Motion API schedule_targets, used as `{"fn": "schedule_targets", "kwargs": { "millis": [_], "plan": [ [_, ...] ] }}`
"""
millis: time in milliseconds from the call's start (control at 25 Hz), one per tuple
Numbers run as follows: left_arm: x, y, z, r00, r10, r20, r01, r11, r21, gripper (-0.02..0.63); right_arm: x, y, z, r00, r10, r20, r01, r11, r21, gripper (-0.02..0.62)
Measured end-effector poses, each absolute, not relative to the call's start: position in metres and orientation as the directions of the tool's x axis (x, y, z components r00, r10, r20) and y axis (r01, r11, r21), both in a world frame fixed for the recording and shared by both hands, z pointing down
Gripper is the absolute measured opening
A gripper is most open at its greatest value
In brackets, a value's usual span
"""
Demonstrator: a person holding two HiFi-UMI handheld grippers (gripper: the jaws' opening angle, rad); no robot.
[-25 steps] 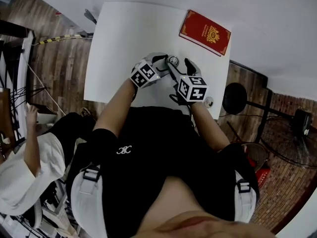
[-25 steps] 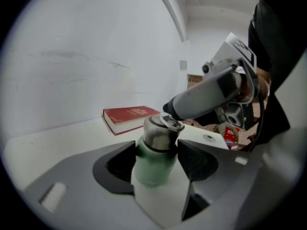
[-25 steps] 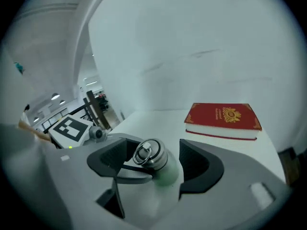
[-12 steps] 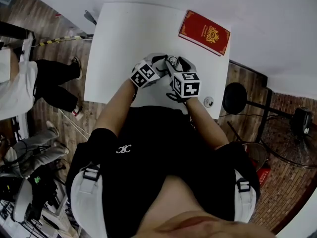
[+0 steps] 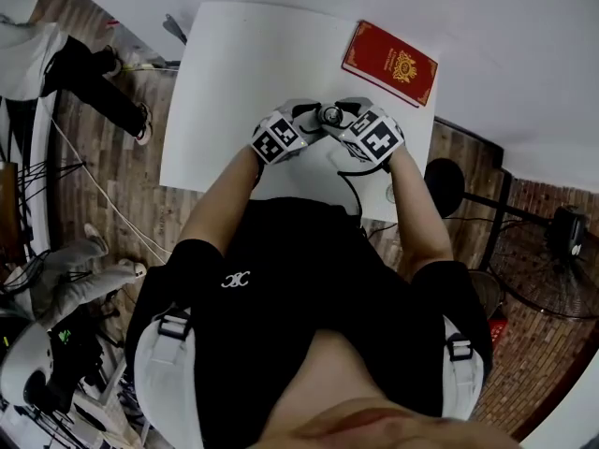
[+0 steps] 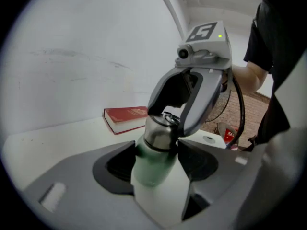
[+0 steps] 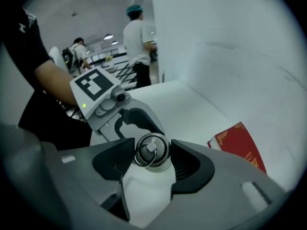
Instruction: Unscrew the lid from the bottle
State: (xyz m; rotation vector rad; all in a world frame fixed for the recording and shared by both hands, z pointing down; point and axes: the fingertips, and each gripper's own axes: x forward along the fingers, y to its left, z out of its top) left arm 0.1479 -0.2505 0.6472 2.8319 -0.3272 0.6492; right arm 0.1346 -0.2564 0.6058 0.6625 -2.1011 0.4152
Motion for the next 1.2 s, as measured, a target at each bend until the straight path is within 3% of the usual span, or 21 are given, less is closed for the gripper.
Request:
{"fn": "schedule_targets", "kwargs": {
  "millis": [120, 240, 400, 520, 600, 720, 840, 960, 1040, 1080, 1200],
  "plan": [
    [0.147, -0.253, 0.646, 0.879, -0.176, 0.443, -0.274, -0.947, 0.168, 0.325, 0.13, -0.251, 0.608, -0.4, -0.134, 0.907, -0.346, 0.938, -0.014, 0.239],
    [0.147, -0.252, 0.646, 0.883, -0.175, 0.435, -0.278, -0.943, 0.184, 0.325, 0.138, -0.238, 0.621, -0.228, -0.032, 0.973, 0.052, 0.998, 0.045, 0.241],
    [0.147, -0.25, 0.647, 0.884, -0.183, 0.43, -0.29, -0.936, 0.198, 0.327, 0.143, -0.234, 0.627, -0.053, -0.065, 0.996, 0.476, 0.876, 0.082, 0.241],
    [0.146, -0.251, 0.646, 0.884, -0.188, 0.429, -0.296, -0.934, 0.199, 0.328, 0.142, -0.235, 0.628, 0.019, -0.143, 0.99, 0.605, 0.79, 0.102, 0.241],
    [0.146, -0.252, 0.646, 0.883, -0.191, 0.429, -0.298, -0.934, 0.197, 0.328, 0.141, -0.237, 0.628, 0.009, -0.16, 0.987, 0.566, 0.815, 0.127, 0.239],
    [0.146, -0.252, 0.647, 0.881, -0.194, 0.431, -0.302, -0.933, 0.197, 0.328, 0.144, -0.24, 0.621, -0.094, -0.162, 0.982, 0.383, 0.905, 0.186, 0.239],
    [0.147, -0.252, 0.648, 0.88, -0.194, 0.433, -0.301, -0.934, 0.193, 0.328, 0.149, -0.237, 0.602, -0.225, -0.16, 0.961, 0.158, 0.967, 0.198, 0.241],
    [0.145, -0.252, 0.648, 0.879, -0.194, 0.435, -0.301, -0.934, 0.192, 0.328, 0.138, -0.24, 0.572, -0.492, -0.198, 0.848, -0.178, 0.976, 0.124, 0.241],
    [0.146, -0.252, 0.648, 0.879, -0.192, 0.436, -0.3, -0.934, 0.194, 0.328, 0.131, -0.255, 0.546, -0.657, -0.346, 0.669, -0.457, 0.889, 0.011, 0.244],
    [0.146, -0.252, 0.648, 0.879, -0.191, 0.436, -0.3, -0.934, 0.194, 0.328, 0.133, -0.265, 0.537, -0.683, -0.448, 0.577, -0.582, 0.811, -0.059, 0.279],
    [0.146, -0.253, 0.649, 0.879, -0.189, 0.438, -0.299, -0.934, 0.197, 0.328, 0.149, -0.282, 0.537, -0.587, -0.687, 0.429, -0.805, 0.552, -0.217, 0.308]
  ]
}}
